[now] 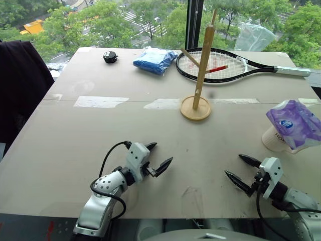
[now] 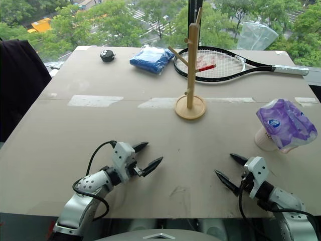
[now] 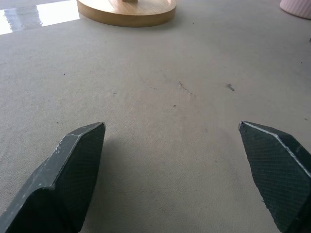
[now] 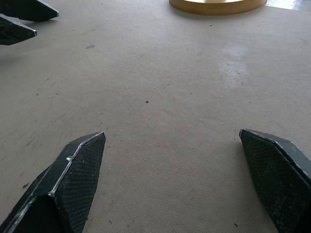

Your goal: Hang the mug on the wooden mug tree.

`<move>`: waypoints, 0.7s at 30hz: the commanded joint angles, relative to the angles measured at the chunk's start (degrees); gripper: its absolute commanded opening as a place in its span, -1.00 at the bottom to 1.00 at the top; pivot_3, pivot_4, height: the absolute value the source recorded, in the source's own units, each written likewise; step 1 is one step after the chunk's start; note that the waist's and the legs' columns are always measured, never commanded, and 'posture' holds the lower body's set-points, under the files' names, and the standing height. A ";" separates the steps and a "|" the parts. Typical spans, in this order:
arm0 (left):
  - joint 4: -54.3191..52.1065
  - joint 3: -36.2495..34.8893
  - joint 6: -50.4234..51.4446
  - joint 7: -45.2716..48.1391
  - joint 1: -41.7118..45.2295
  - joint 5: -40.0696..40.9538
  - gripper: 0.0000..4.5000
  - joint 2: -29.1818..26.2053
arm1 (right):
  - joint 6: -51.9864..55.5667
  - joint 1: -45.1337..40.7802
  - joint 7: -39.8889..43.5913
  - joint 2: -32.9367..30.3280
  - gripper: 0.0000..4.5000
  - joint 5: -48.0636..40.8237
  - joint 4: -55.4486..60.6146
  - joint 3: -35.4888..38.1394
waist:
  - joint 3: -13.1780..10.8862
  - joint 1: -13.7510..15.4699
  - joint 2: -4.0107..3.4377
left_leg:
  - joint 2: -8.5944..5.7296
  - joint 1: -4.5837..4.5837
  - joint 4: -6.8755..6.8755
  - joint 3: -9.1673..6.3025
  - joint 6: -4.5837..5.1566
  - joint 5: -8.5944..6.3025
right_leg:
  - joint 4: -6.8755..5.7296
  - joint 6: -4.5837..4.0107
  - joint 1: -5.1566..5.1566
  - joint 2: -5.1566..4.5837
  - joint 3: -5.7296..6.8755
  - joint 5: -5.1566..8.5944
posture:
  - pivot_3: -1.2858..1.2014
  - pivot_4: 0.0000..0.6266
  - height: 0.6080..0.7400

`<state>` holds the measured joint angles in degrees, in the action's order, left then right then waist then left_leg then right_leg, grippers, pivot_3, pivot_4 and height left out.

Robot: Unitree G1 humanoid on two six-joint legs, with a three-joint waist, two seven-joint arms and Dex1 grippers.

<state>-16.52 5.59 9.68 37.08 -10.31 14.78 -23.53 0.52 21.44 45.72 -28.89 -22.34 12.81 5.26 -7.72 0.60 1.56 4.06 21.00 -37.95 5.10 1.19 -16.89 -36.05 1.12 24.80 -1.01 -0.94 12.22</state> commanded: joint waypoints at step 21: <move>4.05 1.33 -2.04 6.59 0.40 1.43 1.00 -0.82 | -3.98 -2.76 -2.08 1.25 0.98 3.10 1.75 -0.08 | 0.20 0.07 -0.39 | -0.11 0.00 0.00 0.01 0.03 -0.01 | 0.01 0.00 -0.02 0.03 0.00 0.00 | 0.03 -0.52 0.87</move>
<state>-12.92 5.15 6.44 42.37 -9.10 16.00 -23.91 -2.21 19.17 43.43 -27.23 -19.21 11.25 5.18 -7.52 0.66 1.16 3.94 21.00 -37.96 5.11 1.21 -16.91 -36.05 1.13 24.78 -0.98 -0.94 12.22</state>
